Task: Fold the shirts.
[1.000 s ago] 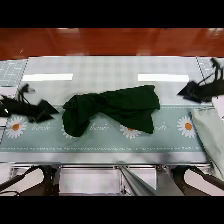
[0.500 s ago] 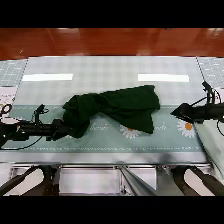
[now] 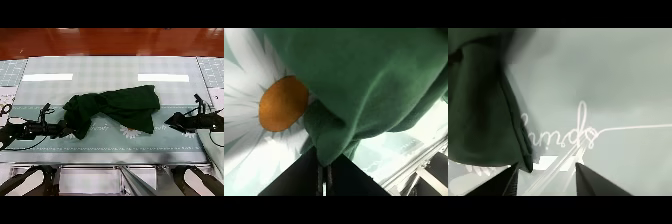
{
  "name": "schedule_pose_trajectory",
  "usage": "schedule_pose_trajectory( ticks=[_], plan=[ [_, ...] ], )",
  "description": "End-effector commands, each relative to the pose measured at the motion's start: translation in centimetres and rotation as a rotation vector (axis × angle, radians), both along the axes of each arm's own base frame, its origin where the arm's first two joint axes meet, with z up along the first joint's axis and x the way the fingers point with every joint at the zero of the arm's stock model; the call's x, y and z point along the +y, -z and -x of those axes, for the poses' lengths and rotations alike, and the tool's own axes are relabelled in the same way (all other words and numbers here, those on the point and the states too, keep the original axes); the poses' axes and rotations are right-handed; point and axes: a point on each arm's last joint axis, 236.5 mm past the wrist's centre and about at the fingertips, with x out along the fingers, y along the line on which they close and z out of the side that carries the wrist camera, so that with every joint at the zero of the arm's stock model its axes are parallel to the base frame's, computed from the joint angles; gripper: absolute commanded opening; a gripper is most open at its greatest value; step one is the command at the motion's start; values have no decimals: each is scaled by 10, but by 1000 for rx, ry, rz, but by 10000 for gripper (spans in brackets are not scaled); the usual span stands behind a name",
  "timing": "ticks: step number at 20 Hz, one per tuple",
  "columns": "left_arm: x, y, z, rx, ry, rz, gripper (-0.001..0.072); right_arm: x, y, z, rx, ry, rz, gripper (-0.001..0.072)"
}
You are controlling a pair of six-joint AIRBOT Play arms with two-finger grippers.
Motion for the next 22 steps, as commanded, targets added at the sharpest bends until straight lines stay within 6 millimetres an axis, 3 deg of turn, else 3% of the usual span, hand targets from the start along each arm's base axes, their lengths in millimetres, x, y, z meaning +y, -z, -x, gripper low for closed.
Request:
schedule_pose_trajectory(
  ticks=[1,4,9,12,13,14,15,18,20,22],
  plan=[
    [-1,0,-1,-8,2,0,21,15,16,7,38,11,-79,411],
    [-1,0,-1,-8,1,0,21,41,19,-2,45,0,-185,411],
    [-3,-3,-4,-11,-14,15,21,89,45,-8,85,-85,-188,411],
    [-3,-3,-4,-11,-14,15,21,113,44,-17,91,-140,-212,403],
    [-3,-3,-4,-11,-14,15,21,119,39,-23,71,-167,-209,314],
    [-3,-4,-6,-14,-17,18,21,124,32,-30,37,-202,-207,149],
    [-4,-7,-7,-19,-13,23,21,129,21,-37,-6,-251,-214,24],
    [-6,-37,-25,-87,38,54,21,133,-25,-61,-107,-354,-228,23],
    [-5,-78,-48,-198,70,57,21,123,-74,-87,-229,-368,-188,23],
    [-1,-138,-81,-361,41,46,21,106,-145,-115,-406,-343,-132,22]
  ],
)
